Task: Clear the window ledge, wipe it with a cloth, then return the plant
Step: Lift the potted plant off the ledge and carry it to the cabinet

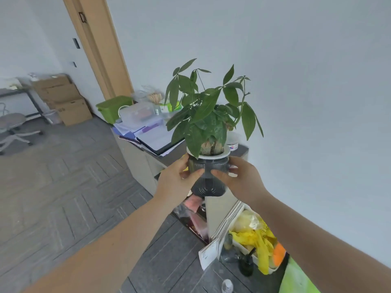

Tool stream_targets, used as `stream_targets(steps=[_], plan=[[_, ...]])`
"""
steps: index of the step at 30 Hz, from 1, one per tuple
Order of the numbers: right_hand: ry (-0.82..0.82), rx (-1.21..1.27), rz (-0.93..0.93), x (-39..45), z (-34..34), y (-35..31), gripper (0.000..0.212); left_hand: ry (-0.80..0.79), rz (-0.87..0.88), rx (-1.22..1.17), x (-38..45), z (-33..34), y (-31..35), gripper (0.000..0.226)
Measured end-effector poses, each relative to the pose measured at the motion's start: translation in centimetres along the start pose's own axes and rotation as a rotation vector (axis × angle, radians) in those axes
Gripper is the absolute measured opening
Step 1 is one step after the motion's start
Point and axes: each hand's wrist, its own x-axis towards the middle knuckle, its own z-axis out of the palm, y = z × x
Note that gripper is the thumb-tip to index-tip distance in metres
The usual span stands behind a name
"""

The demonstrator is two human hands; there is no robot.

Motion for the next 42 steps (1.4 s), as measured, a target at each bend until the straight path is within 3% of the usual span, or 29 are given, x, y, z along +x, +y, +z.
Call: stream_targets(steps=[5, 10, 16, 22, 30, 42], plan=[[-0.033, -0.025, 0.077, 10.4, 4.1, 2.3, 0.029, -0.033, 0.003, 0.126, 10.6, -0.5, -5.1, 0.048], [-0.042, -0.115, 0.143, 18.2, 5.2, 4.4, 0.030, -0.090, 0.009, 0.090, 18.7, 1.3, -8.2, 0.048], [0.114, -0.172, 0.253, 25.4, 6.6, 8.5, 0.030, -0.237, 0.081, 0.027, 29.4, 4.5, -12.4, 0.038], [0.302, -0.227, 0.419, 31.0, 10.4, 12.3, 0.030, -0.443, 0.187, -0.033, 38.8, 7.9, -18.3, 0.051], [0.416, -0.256, 0.633, 34.7, 15.5, 15.9, 0.034, -0.635, 0.250, -0.030, 45.4, 10.7, -24.3, 0.065], [0.535, -0.304, 0.600, 38.7, 18.5, 20.1, 0.031, -0.720, 0.251, -0.066, 49.0, 13.2, -28.2, 0.053]])
